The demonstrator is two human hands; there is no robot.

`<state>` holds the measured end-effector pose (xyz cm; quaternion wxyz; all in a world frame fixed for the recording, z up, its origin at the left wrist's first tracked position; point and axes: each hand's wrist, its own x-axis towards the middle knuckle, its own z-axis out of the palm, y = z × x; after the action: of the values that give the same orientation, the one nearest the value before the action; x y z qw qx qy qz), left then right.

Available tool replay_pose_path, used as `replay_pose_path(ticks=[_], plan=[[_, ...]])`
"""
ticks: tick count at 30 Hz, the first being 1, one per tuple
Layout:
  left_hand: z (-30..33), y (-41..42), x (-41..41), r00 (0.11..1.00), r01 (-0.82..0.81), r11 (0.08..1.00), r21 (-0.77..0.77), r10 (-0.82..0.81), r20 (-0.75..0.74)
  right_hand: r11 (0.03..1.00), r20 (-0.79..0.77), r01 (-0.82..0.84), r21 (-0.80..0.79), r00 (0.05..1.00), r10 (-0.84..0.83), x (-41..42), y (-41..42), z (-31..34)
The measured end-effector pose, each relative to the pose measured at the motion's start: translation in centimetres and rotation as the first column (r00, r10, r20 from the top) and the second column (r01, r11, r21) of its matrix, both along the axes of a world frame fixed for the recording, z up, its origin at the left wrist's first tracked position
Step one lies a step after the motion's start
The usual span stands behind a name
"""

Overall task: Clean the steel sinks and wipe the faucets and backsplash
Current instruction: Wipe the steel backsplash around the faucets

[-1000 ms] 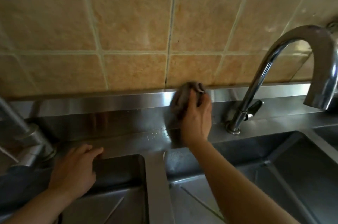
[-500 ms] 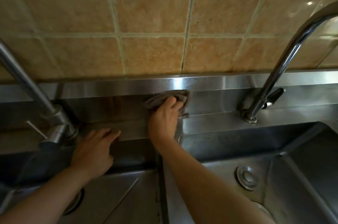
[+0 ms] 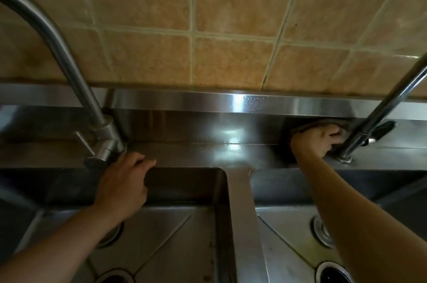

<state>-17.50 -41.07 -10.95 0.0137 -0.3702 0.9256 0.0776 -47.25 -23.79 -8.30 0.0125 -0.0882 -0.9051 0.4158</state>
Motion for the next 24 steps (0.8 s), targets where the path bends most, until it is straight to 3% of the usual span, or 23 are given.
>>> replay_pose_path(ticks=[6,12,17,20,24], plan=[[0.0,0.5,0.6,1.0,0.02,0.999,0.048,-0.019,-0.018,0.933,0.019,-0.309,0.185,0.95,0.311,7.9,-7.4,-2.1],[-0.6,-0.8,2.9,0.995,0.065,0.979,0.194,-0.049,-0.087,0.908,0.098,-0.419,0.003,0.904,0.417,15.6,-14.3,-1.8],[-1.2,-1.2,5.3,0.994,0.09,0.99,0.106,-0.084,-0.066,0.816,0.085,-0.559,-0.147,0.815,0.574,19.6,-17.7,-1.4],[-1.2,-1.5,6.1,0.996,0.088,0.988,0.124,-0.083,-0.043,0.844,0.081,-0.456,-0.282,0.865,0.494,19.2,-16.9,-1.4],[-0.5,-1.8,6.4,0.994,0.101,0.978,0.183,-0.095,-0.045,0.908,-0.023,-0.151,-0.391,0.988,0.155,15.3,-12.4,1.2]])
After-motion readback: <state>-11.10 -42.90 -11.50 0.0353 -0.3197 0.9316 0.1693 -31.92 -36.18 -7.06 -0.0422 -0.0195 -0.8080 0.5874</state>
